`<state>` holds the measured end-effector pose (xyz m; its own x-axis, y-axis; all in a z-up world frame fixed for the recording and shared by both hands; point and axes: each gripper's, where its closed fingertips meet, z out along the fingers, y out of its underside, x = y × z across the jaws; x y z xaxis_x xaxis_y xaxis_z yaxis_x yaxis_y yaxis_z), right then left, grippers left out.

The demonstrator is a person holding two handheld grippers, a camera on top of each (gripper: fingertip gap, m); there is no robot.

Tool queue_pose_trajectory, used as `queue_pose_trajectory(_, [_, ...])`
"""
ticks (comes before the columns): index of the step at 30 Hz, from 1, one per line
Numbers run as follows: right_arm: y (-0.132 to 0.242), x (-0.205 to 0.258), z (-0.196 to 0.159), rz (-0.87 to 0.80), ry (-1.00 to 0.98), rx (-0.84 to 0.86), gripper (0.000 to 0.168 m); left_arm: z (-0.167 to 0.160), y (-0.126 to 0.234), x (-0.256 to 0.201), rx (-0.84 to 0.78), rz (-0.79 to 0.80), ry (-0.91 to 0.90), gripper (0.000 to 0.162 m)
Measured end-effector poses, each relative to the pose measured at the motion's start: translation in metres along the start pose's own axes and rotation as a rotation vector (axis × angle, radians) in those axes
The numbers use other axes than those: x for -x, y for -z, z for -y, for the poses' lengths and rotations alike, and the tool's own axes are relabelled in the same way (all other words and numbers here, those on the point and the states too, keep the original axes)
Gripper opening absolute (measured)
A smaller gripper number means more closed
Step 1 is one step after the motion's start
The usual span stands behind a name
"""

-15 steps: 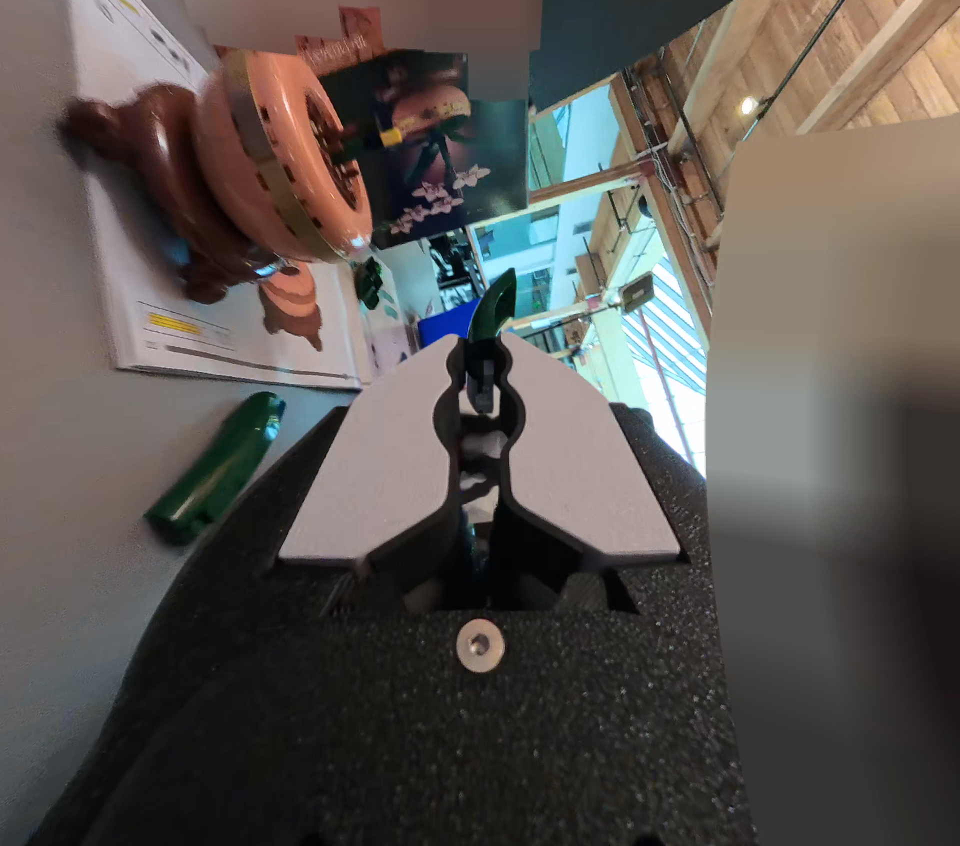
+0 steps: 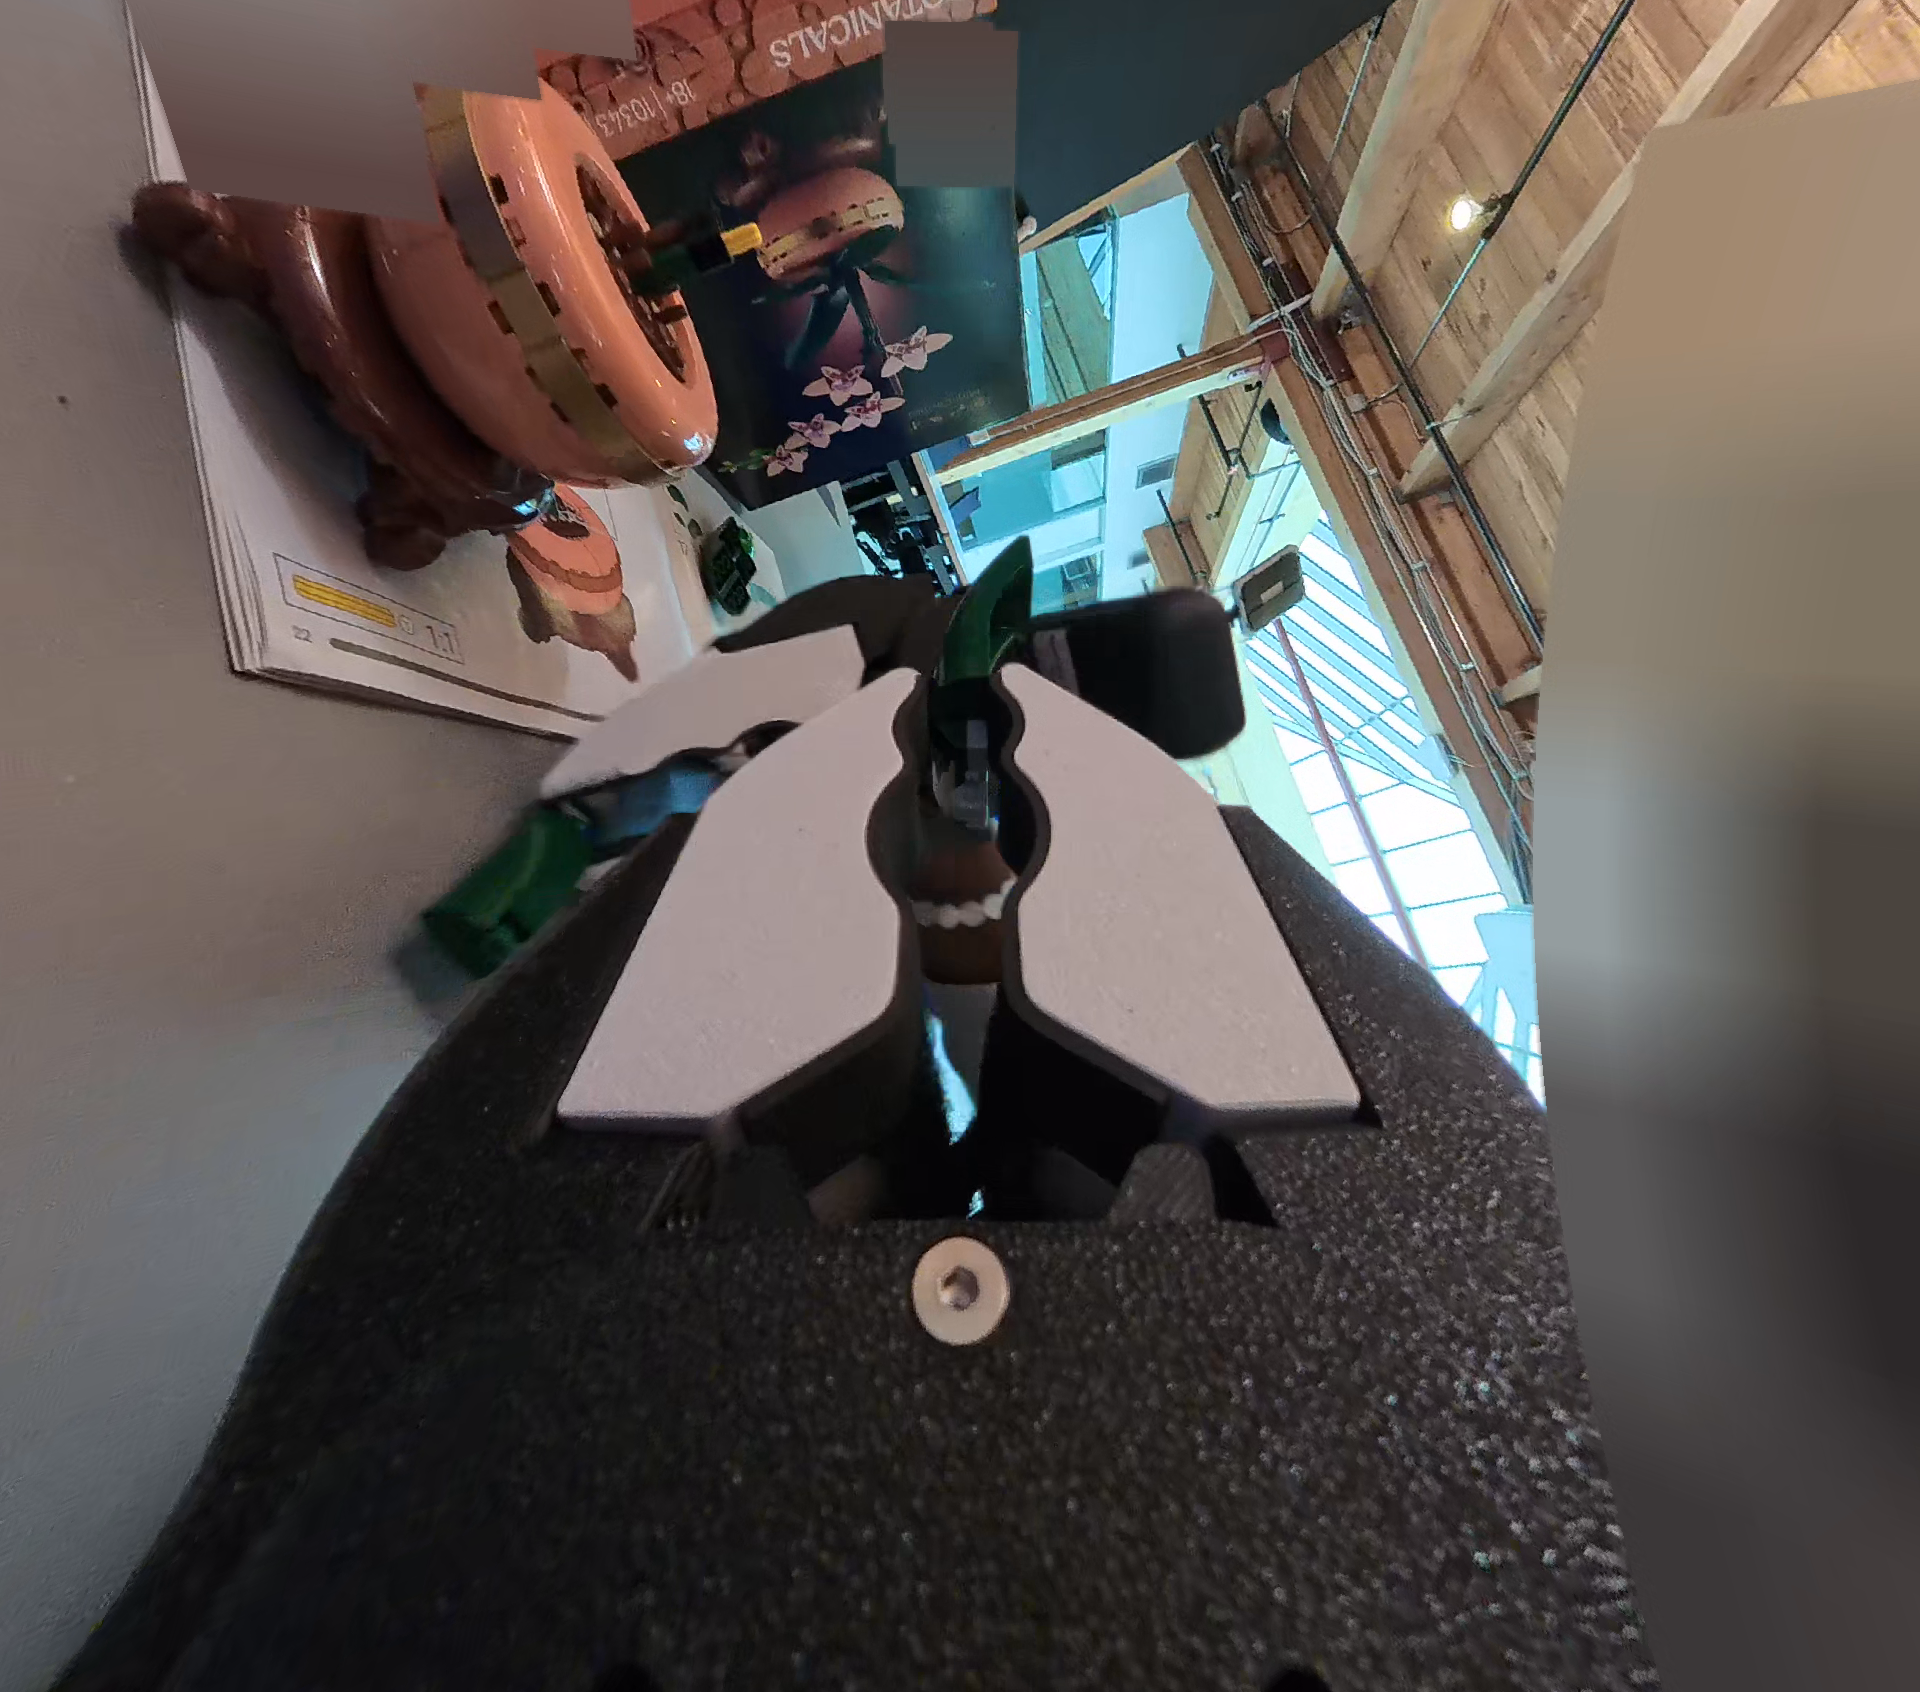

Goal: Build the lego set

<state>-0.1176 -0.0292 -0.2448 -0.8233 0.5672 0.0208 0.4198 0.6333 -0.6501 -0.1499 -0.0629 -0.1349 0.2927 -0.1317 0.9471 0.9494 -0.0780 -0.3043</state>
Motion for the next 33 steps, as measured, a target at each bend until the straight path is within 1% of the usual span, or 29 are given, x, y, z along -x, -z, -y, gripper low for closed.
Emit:
queue_pose_trajectory(1, [0.007,0.007,-0.004,0.071,-0.147,-0.01,0.015,0.001,0.0,0.002,-0.003,0.002,-0.007,0.008])
queue_pose_trajectory(3, [0.025,0.025,-0.006,0.298,-0.507,-0.062,0.015,-0.001,-0.003,0.006,-0.003,-0.009,-0.008,0.008])
queue_pose_trajectory(4, [0.036,0.035,-0.007,0.432,-0.659,-0.079,0.015,-0.003,-0.006,0.007,0.001,-0.019,0.004,0.009])
queue_pose_trajectory(5, [0.045,0.039,-0.008,0.523,-0.774,-0.096,0.015,-0.005,-0.008,0.009,0.005,-0.03,0.017,0.008])
queue_pose_trajectory(6, [0.053,0.043,-0.01,0.587,-0.857,-0.104,0.015,-0.007,-0.011,0.01,0.009,-0.043,0.028,0.008])
queue_pose_trajectory(8, [0.065,0.051,-0.012,0.702,-0.953,-0.115,0.015,-0.012,-0.016,0.01,0.026,-0.067,0.031,0.008])
queue_pose_trajectory(9, [0.065,0.052,-0.017,0.697,-0.974,-0.092,0.015,-0.017,-0.017,0.01,0.041,-0.071,0.032,0.008])
queue_pose_trajectory(11, [0.061,0.052,-0.03,0.631,-0.98,-0.03,0.016,-0.022,-0.02,0.01,0.059,-0.085,0.042,0.009])
queue_pose_trajectory(12, [0.062,0.051,-0.031,0.615,-0.973,-0.025,0.022,-0.025,-0.021,0.01,0.067,-0.092,0.047,0.008])
queue_pose_trajectory(13, [0.063,0.049,-0.032,0.588,-0.964,-0.016,0.031,-0.027,-0.021,0.01,0.076,-0.099,0.05,0.008])
queue_pose_trajectory(14, [0.063,0.044,-0.036,0.522,-0.942,0.002,0.034,-0.028,-0.022,0.01,0.084,-0.104,0.051,0.008])
queue_pose_trajectory(16, [0.065,0.023,-0.053,0.293,-0.864,0.068,0.039,-0.028,-0.022,0.011,0.091,-0.112,0.053,0.008])
queue_pose_trajectory(17, [0.069,0.013,-0.059,0.172,-0.786,0.091,0.04,-0.028,-0.023,0.011,0.094,-0.118,0.053,0.008])
queue_pose_trajectory(18, [0.075,0.01,-0.056,0.085,-0.67,0.071,0.042,-0.028,-0.023,0.01,0.098,-0.124,0.051,0.008])
queue_pose_trajectory(19, [0.079,0.013,-0.047,0.032,-0.557,0.02,0.045,-0.028,-0.022,0.01,0.101,-0.127,0.045,0.008])
queue_pose_trajectory(20, [0.082,0.023,-0.038,-0.002,-0.442,-0.025,0.046,-0.027,-0.022,0.01,0.103,-0.126,0.034,0.008])
queue_pose_trajectory(21, [0.082,0.033,-0.036,-0.06,-0.317,-0.033,0.042,-0.028,-0.021,0.011,0.106,-0.123,0.022,0.008])
queue_pose_trajectory(23, [0.076,0.044,-0.05,-0.232,-0.084,0.047,0.033,-0.028,-0.021,0.012,0.109,-0.12,0.009,0.008])
queue_pose_trajectory(24, [0.072,0.046,-0.06,-0.302,0.017,0.104,0.025,-0.029,-0.022,0.012,0.113,-0.125,0.01,0.009])
queue_pose_trajectory(26, [0.065,0.049,-0.07,-0.367,0.143,0.153,0.021,-0.031,-0.023,0.01,0.123,-0.142,0.022,0.008])
queue_pose_trajectory(27, [0.065,0.047,-0.067,-0.391,0.162,0.131,0.021,-0.032,-0.024,0.009,0.131,-0.148,0.023,0.008])
queue_pose_trajectory(28, [0.065,0.044,-0.065,-0.399,0.158,0.119,0.025,-0.033,-0.025,0.008,0.137,-0.152,0.019,0.008])
queue_pose_trajectory(30, [0.061,0.039,-0.062,-0.372,0.131,0.105,0.026,-0.035,-0.026,0.006,0.143,-0.159,0.01,0.009])
queue_pose_trajectory(31, [0.059,0.037,-0.061,-0.363,0.125,0.098,0.023,-0.035,-0.026,0.005,0.142,-0.165,0.011,0.008])
queue_pose_trajectory(32, [0.057,0.035,-0.06,-0.35,0.128,0.094,0.016,-0.035,-0.025,0.004,0.141,-0.17,0.013,0.009])
queue_pose_trajectory(33, [0.055,0.033,-0.058,-0.341,0.121,0.081,0.013,-0.035,-0.025,0.004,0.14,-0.175,0.015,0.008])
